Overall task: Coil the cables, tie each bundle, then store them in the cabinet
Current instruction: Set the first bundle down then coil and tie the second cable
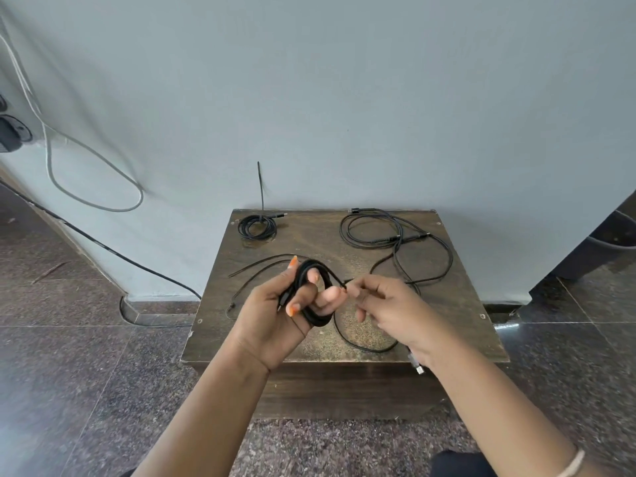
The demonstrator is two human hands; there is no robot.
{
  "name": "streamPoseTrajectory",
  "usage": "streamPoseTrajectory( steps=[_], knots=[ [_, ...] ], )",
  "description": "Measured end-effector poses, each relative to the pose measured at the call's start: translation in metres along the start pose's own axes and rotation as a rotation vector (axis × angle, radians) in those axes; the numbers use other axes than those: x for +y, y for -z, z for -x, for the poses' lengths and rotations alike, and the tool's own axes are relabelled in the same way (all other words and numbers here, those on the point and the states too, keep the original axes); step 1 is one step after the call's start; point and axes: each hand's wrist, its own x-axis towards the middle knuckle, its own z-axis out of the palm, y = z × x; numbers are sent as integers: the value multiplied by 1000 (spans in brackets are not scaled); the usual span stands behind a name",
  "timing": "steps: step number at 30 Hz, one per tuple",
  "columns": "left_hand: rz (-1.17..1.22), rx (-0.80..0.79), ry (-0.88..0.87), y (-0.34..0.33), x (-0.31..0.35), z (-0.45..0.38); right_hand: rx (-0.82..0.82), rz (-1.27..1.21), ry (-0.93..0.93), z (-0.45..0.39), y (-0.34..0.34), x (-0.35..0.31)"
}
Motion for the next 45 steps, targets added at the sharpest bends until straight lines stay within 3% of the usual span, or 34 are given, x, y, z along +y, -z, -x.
streamPoseTrajectory(
  steps=[4,8,14,18,22,27,37,40,43,45],
  knots=[
    [131,93,-91,2,3,-1,-89,71,-8,-1,-20,1],
    [106,172,-156,6,3,-5,-161,226,-26,0,-31,3],
    [-186,209,-228,9,-4,-8,-263,477,30,9,-30,2],
    [-375,211,-271,9,-7,-7,-133,639,281,15,-29,-2],
    [-564,157,-203,5,-15,-7,42,474,393,15,-22,-10],
    [-742,46,-122,1,-18,-5,107,282,397,17,-16,-11],
    [-638,-80,6,-4,-18,1,295,250,408,6,-8,-6],
    [-611,-117,41,-5,-17,3,209,130,326,2,-4,-5],
    [-567,-109,35,-6,-16,2,-42,-200,238,1,-2,-5],
    [-538,-95,31,-7,-16,2,-136,-282,201,0,-4,-3]
  ],
)
